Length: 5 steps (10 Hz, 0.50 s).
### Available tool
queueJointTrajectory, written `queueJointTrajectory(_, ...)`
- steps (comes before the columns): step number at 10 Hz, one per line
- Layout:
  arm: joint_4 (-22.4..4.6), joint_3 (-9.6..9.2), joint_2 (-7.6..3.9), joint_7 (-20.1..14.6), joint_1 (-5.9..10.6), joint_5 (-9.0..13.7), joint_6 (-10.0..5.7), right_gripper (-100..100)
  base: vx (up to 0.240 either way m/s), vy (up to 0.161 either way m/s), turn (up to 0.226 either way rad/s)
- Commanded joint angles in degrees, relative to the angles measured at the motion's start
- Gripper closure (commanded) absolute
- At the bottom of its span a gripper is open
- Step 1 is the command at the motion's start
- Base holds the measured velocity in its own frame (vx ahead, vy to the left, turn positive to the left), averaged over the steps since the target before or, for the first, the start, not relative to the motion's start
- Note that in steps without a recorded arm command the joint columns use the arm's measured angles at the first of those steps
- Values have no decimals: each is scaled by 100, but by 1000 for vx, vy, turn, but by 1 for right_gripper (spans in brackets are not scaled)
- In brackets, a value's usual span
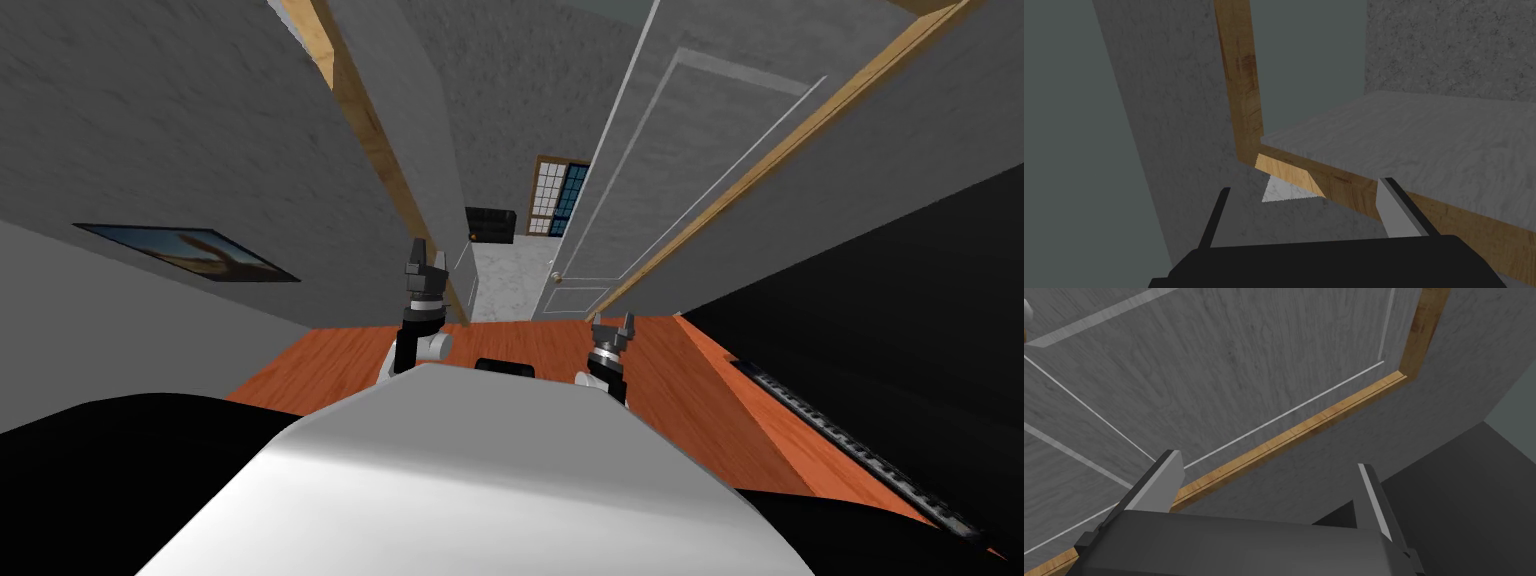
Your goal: Push the door open
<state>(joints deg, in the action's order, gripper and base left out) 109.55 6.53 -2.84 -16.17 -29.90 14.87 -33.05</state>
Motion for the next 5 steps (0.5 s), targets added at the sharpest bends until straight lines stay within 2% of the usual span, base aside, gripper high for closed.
queueJointTrajectory(1, -167, 85, -38, -195, 26, 201, -61, -100, 18, -97, 314)
queueJointTrajectory(5, -524, 213, -95, -540, 49, 556, -241, -100, 22, -96, 301)
